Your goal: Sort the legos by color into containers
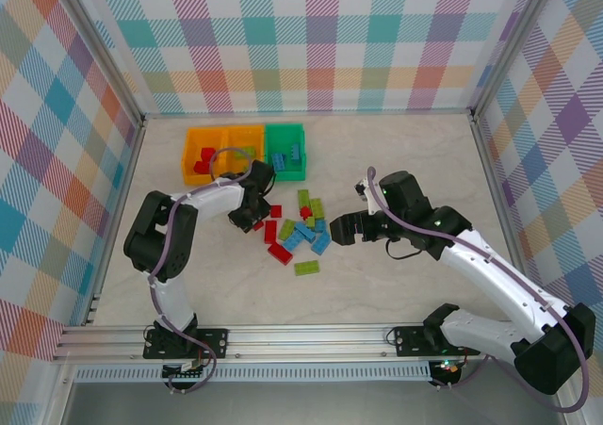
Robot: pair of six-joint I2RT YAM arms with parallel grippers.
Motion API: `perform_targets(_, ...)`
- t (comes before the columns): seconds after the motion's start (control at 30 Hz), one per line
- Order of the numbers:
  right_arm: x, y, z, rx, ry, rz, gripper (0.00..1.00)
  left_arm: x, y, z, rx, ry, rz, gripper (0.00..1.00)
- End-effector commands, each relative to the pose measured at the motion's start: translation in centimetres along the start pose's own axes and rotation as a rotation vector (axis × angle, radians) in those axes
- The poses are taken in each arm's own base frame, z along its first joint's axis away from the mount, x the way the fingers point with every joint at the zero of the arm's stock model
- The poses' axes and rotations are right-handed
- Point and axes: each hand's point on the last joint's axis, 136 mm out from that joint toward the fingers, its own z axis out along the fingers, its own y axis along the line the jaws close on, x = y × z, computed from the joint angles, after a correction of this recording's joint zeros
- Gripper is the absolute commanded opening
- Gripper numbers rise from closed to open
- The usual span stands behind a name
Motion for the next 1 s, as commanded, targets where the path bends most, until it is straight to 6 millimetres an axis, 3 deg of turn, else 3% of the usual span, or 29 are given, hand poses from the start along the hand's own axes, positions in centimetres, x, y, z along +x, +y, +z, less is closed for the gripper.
perform_targets(0.0, 0.6, 0.5, -0.1, -0.030, 0.019, 0.019, 1.00, 0.4, 1.1, -1.4, 0.016, 0.004, 0.053, 0.36)
perform_targets(0.2, 1.8, 3.8, 0.5, -0.117, 0.070, -0.071, 1.00, -2.0, 1.1, -7.6, 0.136, -0.123, 0.146, 0.31)
perform_targets(0.37, 1.3, 4.5, 1.1, -0.069, 0.078, -0.071, 1.00, -7.7, 2.0, -12.4, 0.169, -0.283, 0.120, 0.31)
perform_targets(0.47, 0.8, 5.0, 1.1, -0.068, 0.061, -0.072, 1.00, -11.7, 2.5, -13.5, 0.173, -0.337, 0.067, 0.31)
perform_targets(0.6, 0.1, 4.9, 1.1, -0.057, 0.033, -0.076, 1.00, -16.5, 1.7, -12.6, 0.156, -0.366, 0.035, 0.31)
perform_targets(0.77, -0.3, 4.7, 1.7, -0.030, 0.048, -0.103, 1.00, -21.7, -0.2, -8.5, 0.090, -0.362, 0.024, 0.32)
perform_targets(0.9, -0.4, 4.3, 2.3, 0.002, 0.069, -0.123, 1.00, -23.9, -0.9, -5.7, 0.052, -0.329, 0.001, 0.36)
perform_targets(0.97, -1.0, 4.4, 2.5, 0.008, 0.062, -0.140, 1.00, -24.6, -1.2, -4.9, 0.057, -0.316, -0.010, 0.47)
